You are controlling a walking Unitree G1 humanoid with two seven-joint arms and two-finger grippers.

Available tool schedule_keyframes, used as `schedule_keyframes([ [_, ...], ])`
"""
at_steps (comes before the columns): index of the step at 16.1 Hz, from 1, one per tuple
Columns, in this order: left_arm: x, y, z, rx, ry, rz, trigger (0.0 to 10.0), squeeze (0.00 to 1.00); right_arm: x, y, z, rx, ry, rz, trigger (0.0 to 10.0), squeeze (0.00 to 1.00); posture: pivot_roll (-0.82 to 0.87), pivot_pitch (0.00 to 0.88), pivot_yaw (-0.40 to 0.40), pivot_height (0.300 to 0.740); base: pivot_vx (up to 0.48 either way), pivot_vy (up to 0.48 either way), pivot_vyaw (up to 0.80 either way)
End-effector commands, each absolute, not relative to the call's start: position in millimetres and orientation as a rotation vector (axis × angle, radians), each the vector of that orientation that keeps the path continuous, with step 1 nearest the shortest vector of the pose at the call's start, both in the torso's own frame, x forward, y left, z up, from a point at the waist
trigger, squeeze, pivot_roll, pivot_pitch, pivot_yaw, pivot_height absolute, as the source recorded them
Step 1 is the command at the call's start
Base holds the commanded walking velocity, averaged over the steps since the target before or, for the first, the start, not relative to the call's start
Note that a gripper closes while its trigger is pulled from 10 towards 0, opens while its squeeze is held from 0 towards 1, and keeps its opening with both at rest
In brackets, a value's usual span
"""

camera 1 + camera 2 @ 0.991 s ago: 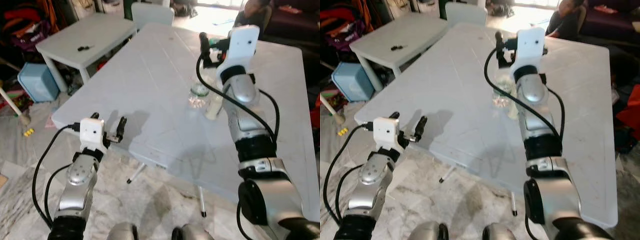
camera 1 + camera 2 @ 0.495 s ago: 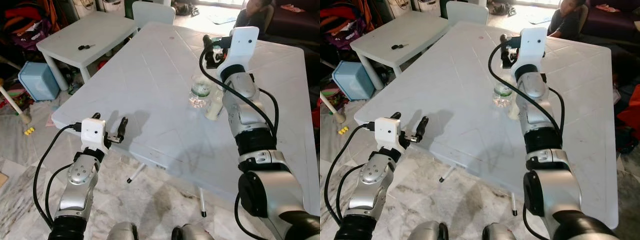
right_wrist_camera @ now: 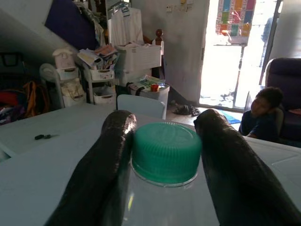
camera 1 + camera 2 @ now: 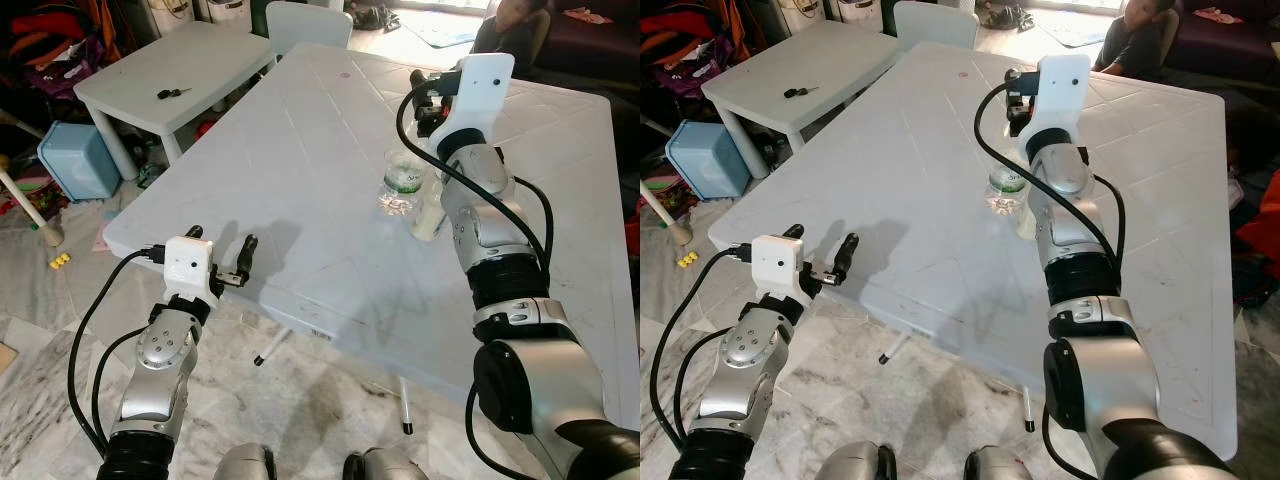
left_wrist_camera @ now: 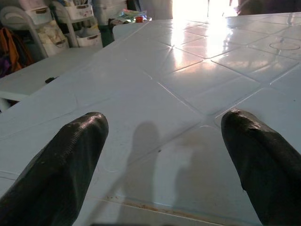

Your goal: Restocking fridge

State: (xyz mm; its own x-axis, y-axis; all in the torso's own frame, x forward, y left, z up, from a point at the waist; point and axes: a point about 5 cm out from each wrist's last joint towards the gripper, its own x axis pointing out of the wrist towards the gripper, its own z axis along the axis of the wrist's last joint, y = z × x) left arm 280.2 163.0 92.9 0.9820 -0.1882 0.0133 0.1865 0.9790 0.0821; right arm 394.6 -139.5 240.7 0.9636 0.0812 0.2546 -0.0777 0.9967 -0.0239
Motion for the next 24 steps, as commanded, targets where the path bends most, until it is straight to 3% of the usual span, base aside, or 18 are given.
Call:
schedule_keyframes([
  [1, 280.6, 162.6, 96.2, 0.094, -0.028, -0.195, 10.0, 0.00, 396.8, -134.8, 245.0, -0.005, -0.253, 0.096, 1.3, 0.00, 0.03, 0.073, 0.030, 0.740, 0.000, 0.000, 0.00],
  [9, 280.7, 161.6, 90.8, 0.098, -0.005, -0.202, 10.0, 0.00, 395.2, -138.0, 235.0, 0.039, -0.179, 0.109, 0.0, 0.00, 0.02, 0.067, 0.019, 0.740, 0.000, 0.000, 0.00],
  [13, 287.7, 163.5, 87.1, 0.110, 0.021, -0.111, 10.0, 0.00, 374.7, -113.3, 254.3, 0.070, -0.416, 0.251, 0.0, 0.00, 0.01, 0.027, 0.007, 0.740, 0.000, 0.000, 0.00],
  [17, 299.9, 155.3, 92.6, 0.071, -0.003, -0.088, 10.0, 0.00, 333.5, -59.2, 261.3, 0.000, -0.610, 0.503, 0.0, 0.00, 0.00, 0.000, -0.017, 0.740, 0.000, 0.000, 0.00],
  [18, 300.6, 157.2, 91.3, 0.062, 0.002, -0.064, 10.0, 0.00, 327.5, -54.2, 258.7, 0.000, -0.613, 0.527, 6.5, 0.00, 0.00, 0.000, -0.022, 0.740, 0.000, 0.442, 0.00],
  [19, 300.6, 157.8, 91.2, 0.067, -0.001, -0.061, 10.0, 0.00, 326.9, -54.4, 257.7, 0.000, -0.611, 0.526, 6.5, 0.00, 0.00, 0.000, -0.023, 0.740, 0.000, 0.442, 0.00],
  [20, 300.2, 159.6, 89.9, 0.071, -0.003, -0.054, 10.0, 0.00, 322.5, -56.3, 250.5, 0.004, -0.598, 0.522, 10.0, 0.00, 0.00, 0.000, -0.028, 0.740, 0.000, 0.480, 0.00],
  [24, 299.9, 160.1, 87.8, 0.088, -0.006, -0.034, 10.0, 0.00, 314.8, -67.0, 235.2, -0.028, -0.566, 0.487, 10.0, 0.00, -0.01, 0.000, -0.025, 0.740, 0.000, 0.480, 0.00],
])
